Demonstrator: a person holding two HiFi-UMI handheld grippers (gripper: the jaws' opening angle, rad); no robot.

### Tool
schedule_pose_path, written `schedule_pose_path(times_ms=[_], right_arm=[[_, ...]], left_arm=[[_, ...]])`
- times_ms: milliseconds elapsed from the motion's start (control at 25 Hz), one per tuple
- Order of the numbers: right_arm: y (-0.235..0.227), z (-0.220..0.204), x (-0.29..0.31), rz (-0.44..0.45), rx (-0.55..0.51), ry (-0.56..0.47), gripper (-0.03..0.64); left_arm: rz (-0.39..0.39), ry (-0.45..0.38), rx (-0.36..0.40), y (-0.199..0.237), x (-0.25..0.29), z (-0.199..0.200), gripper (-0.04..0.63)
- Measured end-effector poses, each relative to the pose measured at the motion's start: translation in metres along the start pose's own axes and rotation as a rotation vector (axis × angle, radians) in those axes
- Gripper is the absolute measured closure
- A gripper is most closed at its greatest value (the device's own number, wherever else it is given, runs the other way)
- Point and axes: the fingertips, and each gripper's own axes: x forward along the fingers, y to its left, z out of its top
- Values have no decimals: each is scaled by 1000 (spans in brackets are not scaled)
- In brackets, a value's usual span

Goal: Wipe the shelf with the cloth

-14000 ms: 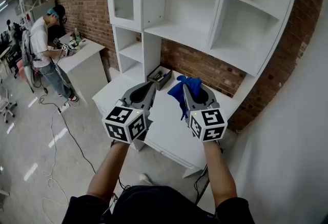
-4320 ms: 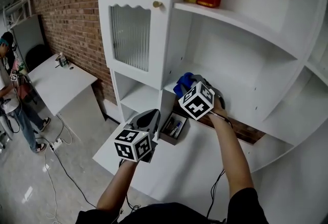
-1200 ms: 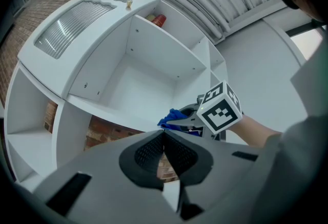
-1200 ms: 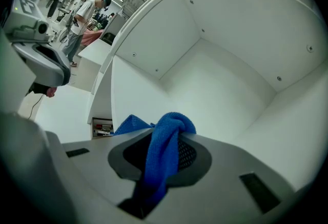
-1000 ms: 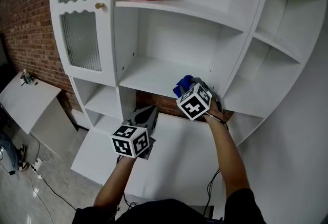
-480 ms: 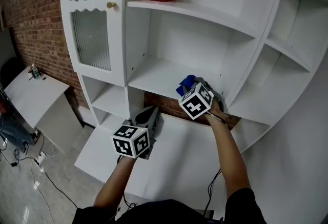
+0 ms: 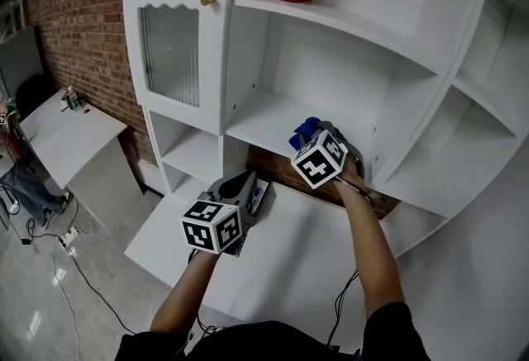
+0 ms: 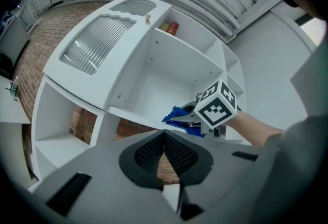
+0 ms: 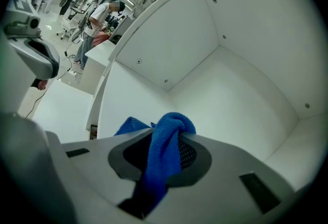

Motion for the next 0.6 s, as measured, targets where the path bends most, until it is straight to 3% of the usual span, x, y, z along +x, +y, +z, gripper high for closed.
schedule_pose_path(times_ms=[600], right_arm=[[27,52,20,42,-69,-55,540]], left_arm=[[119,-25,8,36,-33,11,580]])
